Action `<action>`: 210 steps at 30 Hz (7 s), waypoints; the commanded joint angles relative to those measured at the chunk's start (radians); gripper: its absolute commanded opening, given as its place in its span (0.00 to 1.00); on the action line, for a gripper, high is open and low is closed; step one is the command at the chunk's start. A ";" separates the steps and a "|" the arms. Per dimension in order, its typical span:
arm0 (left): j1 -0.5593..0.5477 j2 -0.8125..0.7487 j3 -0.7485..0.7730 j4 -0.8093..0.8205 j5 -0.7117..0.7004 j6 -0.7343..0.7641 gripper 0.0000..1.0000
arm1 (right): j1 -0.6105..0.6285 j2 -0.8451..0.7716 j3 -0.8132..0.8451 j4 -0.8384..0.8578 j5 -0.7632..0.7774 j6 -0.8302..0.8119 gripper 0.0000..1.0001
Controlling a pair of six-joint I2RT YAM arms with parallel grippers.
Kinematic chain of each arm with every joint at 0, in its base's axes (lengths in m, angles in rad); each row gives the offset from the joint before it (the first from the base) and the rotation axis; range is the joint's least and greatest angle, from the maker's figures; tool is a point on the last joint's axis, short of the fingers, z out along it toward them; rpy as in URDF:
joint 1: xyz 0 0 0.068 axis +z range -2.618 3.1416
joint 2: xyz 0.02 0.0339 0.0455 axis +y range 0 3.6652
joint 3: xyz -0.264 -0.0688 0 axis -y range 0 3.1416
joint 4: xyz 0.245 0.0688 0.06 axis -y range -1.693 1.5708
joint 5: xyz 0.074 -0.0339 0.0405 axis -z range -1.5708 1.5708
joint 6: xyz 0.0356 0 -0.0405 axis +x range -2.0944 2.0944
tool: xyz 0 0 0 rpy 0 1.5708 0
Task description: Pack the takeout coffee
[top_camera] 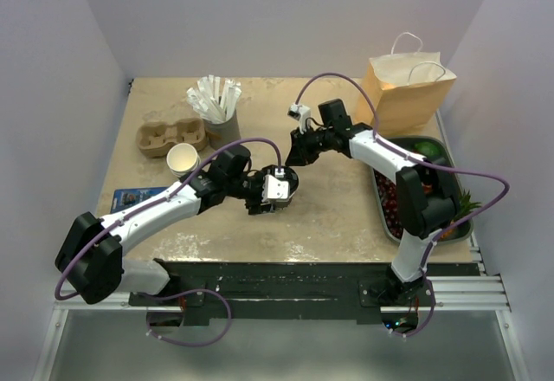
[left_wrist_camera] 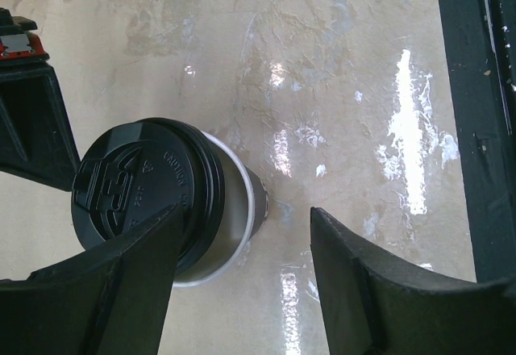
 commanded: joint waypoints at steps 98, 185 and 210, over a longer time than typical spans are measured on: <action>-0.004 -0.096 0.063 -0.073 0.011 -0.088 0.63 | 0.010 -0.159 0.069 -0.217 0.095 -0.020 0.38; 0.355 0.392 -0.052 0.870 0.519 -1.213 0.99 | -0.056 0.046 -0.126 0.057 -0.503 0.204 0.65; 0.356 0.187 -0.118 0.313 0.304 -0.879 0.99 | -0.056 0.093 -0.035 -0.042 -0.445 0.118 0.73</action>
